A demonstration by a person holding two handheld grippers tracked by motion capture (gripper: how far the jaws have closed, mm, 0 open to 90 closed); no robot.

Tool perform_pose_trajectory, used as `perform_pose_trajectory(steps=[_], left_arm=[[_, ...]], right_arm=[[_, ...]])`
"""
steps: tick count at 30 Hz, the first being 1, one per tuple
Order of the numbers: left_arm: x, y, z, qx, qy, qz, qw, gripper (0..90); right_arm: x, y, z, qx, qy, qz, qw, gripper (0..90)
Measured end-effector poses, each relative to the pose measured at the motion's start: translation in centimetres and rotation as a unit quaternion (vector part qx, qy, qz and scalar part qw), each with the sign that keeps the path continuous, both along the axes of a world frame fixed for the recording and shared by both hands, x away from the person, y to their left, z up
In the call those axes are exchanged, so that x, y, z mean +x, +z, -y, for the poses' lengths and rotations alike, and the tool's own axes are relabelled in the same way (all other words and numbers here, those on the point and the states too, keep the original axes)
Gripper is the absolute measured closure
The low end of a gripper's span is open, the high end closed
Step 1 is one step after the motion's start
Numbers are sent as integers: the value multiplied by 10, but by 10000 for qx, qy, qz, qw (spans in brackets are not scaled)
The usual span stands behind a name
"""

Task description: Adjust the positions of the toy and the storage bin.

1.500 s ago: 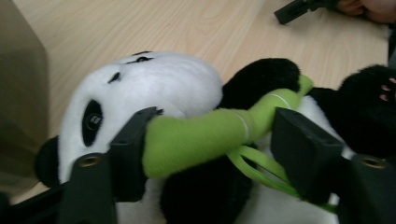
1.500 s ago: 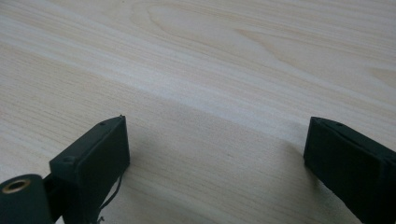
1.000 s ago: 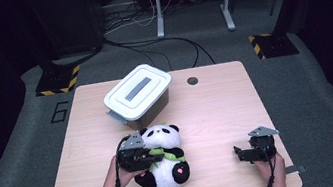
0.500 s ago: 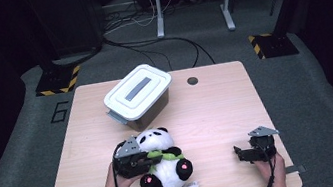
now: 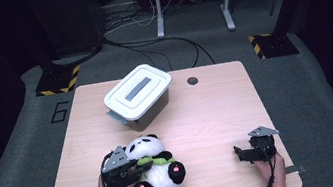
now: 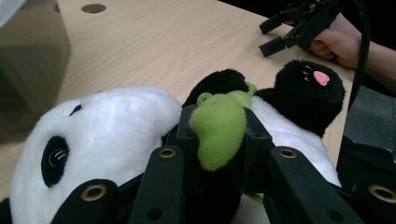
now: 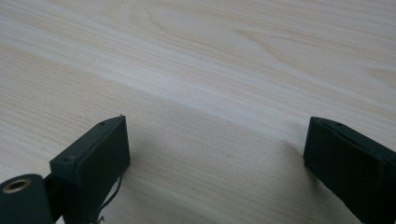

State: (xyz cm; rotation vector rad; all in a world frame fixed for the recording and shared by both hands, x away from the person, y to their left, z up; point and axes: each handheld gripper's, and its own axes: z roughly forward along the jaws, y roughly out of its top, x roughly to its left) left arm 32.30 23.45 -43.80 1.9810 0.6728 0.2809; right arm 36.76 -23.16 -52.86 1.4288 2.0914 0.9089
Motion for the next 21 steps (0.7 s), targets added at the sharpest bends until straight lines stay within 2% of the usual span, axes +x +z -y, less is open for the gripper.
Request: perform_pose_trajectory(steps=[2,6,8,9,12,13,14,15,18,20,21], left_arm=[[-3,2,-7,-74,128,24,9999,747],[-7,4,-21,-93,306,89,9994,747],[-8,6,-33,-101,376,247,9989,746],[-8,6,-33,-101,376,247,9989,746],[-7,7,-49,-109,606,281,9977,746],[-6,7,-53,-149,712,322,9968,746],[-3,7,-64,-99,863,301,9958,746],[-3,7,-64,-99,863,301,9958,746],[0,7,-78,-78,1105,328,9933,747],[5,6,-90,-96,1294,394,9908,746],[5,6,-90,-96,1294,394,9908,746]], right_arm=[[0,0,0,-1,0,-1,10000,63],[0,0,0,5,1,1,10000,63],[0,0,0,-2,-4,0,10000,63],[0,0,0,-2,-4,0,10000,63],[0,0,0,-6,-4,3,10000,64],[0,0,0,-4,-5,1,10000,64],[0,0,0,-4,-5,1,10000,63],[0,0,0,-4,-5,1,10000,63],[0,0,0,-5,-6,2,10000,63],[0,0,0,-5,-6,0,10000,63],[0,0,0,-5,-6,0,10000,63]])
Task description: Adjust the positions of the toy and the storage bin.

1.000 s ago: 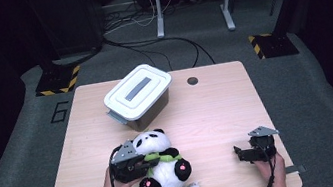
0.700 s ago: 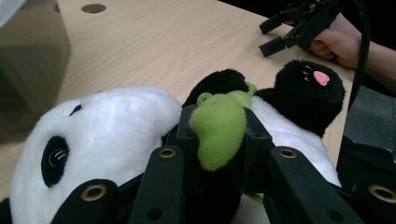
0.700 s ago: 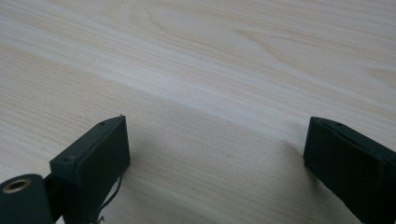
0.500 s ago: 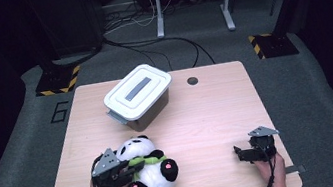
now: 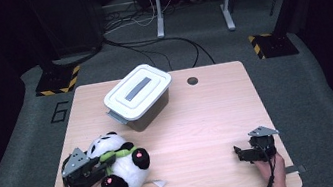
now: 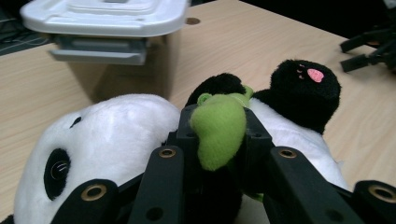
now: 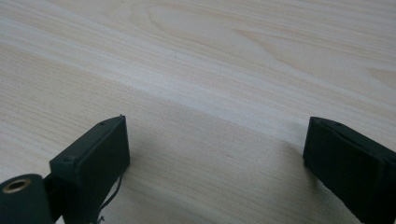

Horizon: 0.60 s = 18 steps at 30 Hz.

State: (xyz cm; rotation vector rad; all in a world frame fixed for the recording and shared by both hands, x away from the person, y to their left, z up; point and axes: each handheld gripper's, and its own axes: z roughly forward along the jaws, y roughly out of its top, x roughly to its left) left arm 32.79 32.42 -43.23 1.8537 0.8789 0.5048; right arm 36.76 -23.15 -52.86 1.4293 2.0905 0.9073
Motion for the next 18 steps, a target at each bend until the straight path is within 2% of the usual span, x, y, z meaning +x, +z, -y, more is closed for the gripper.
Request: perform_pose_trajectory(steps=[3,5,8,11,13,16,18], left_arm=[[8,-3,-13,9,262,-4,9997,746],[11,-3,-15,28,336,0,9994,746],[18,-3,-20,23,605,13,9982,746],[26,-8,-23,-176,790,-67,9967,744],[32,-17,-21,-96,790,-256,9965,742],[30,-25,-21,-311,795,-250,9960,725],[30,-25,-23,-330,817,-271,9957,667]], right_arm=[[0,0,0,-1,0,2,10000,64],[0,0,0,-1,1,0,10000,63],[0,0,0,-6,-9,1,10000,65],[0,0,0,-9,-12,4,10000,66],[0,0,0,-10,-14,3,10000,66],[0,0,0,-9,-16,5,10000,66],[0,0,0,-8,-14,4,10000,66]])
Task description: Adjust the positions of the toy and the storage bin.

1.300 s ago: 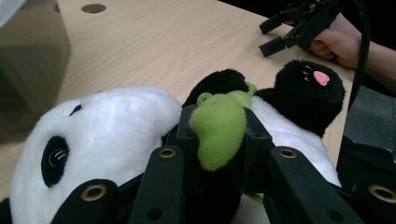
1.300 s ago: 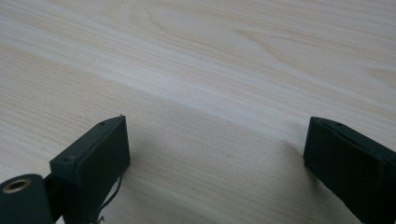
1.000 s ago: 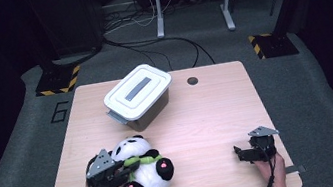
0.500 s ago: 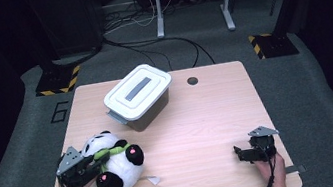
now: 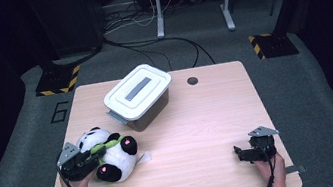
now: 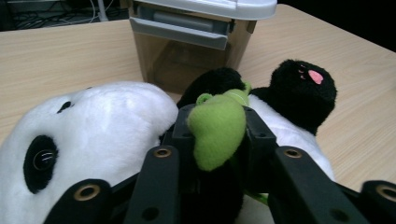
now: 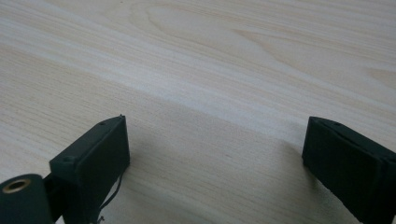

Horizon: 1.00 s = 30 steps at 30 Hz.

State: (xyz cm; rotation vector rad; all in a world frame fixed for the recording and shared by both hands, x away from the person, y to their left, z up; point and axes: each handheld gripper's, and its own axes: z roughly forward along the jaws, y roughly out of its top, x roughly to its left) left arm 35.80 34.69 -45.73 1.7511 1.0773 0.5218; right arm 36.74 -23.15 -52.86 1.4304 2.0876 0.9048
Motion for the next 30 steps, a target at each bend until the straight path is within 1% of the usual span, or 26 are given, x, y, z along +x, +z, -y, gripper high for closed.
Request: perform_pose_trajectory(steps=[1,2,3,5,6,7,8,9,10,11,12,13,15,19,22,23,24,28,29,30], left_arm=[[0,1,0,50,7,-30,10000,638],[0,1,1,84,44,-55,9999,638],[0,3,1,162,37,-96,9998,578],[0,4,2,190,55,-116,9997,495],[0,4,3,175,75,-129,9997,495],[0,7,4,153,79,-125,9998,417],[0,7,4,153,79,-125,9998,378],[-1,9,4,175,81,-143,9997,378],[-1,11,6,161,90,-127,9997,342],[-1,12,7,157,81,-127,9998,283],[-1,14,9,202,83,-134,9997,283],[-1,15,11,234,88,-132,9996,246],[-1,18,12,254,110,-129,9995,239],[-2,26,14,256,123,-43,9996,227],[0,36,17,356,86,0,9993,222],[2,42,21,388,53,64,9992,219],[2,42,21,388,53,64,9992,219],[8,52,30,457,-8,132,9989,218],[13,58,36,549,-65,167,9983,218],[13,58,36,549,-65,167,9983,218]], right_arm=[[0,0,0,-1,1,1,10000,66],[0,0,0,-1,1,1,10000,66],[0,0,0,0,-1,0,10000,66],[0,0,0,-1,0,1,10000,66],[0,0,0,-1,0,1,10000,66],[0,0,0,-1,0,0,10000,66],[0,0,0,-1,0,0,10000,66],[0,0,0,-1,-1,0,10000,66],[0,0,0,0,0,-1,10000,66],[0,0,0,1,1,-1,10000,66],[0,0,0,1,1,-1,10000,66],[0,0,0,2,0,-1,10000,67],[0,0,0,0,1,0,10000,66],[0,0,0,2,1,0,10000,66],[0,0,0,3,1,0,10000,67],[0,0,0,2,1,0,10000,67],[0,0,0,2,1,0,10000,67],[0,0,0,1,2,1,10000,67],[0,0,0,2,1,-1,10000,67],[0,0,0,2,1,-1,10000,67]])
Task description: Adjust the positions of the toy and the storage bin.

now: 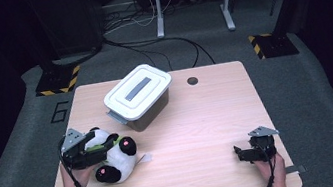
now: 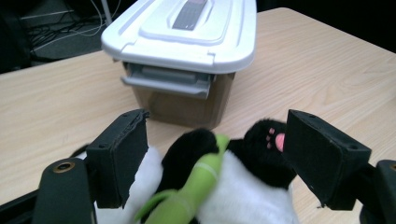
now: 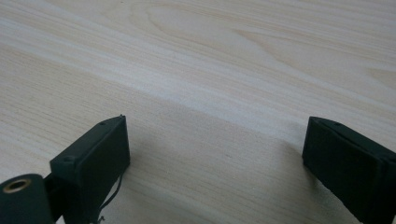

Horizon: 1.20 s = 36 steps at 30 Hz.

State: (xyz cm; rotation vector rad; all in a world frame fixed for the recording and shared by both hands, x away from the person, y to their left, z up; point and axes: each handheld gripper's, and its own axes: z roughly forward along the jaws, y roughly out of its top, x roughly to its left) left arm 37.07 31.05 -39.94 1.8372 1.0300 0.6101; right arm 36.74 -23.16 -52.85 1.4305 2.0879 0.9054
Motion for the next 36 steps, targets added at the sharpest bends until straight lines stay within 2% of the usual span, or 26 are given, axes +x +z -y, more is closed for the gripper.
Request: perform_pose_trajectory(steps=[7,14,16,20,26,28,29,31,32,33,36], left_arm=[[17,15,22,136,-209,47,9997,213],[36,21,41,168,-361,7,9992,226],[43,22,50,247,-421,-9,9988,233],[59,20,69,356,-523,-189,9978,255],[83,12,97,588,-366,-502,9963,335],[89,10,102,579,-330,-581,9961,342],[91,9,105,626,-240,-601,9959,405],[95,7,108,713,-158,-637,9953,433],[96,5,110,636,-119,-646,9958,453],[98,4,111,710,-104,-692,9950,474],[102,-1,111,660,-23,-772,9948,508]], right_arm=[[0,0,0,2,1,1,10000,67],[0,0,0,13,12,-3,10000,68],[0,0,0,12,13,-4,10000,68],[0,0,0,15,14,-5,10000,68],[0,0,0,12,16,1,10000,69],[0,0,0,12,15,3,10000,69],[0,0,0,13,16,4,10000,70],[0,0,0,21,28,-4,10000,72],[0,0,0,23,15,8,10000,73],[0,0,0,22,19,7,10000,74],[0,0,0,25,27,7,10000,74]])
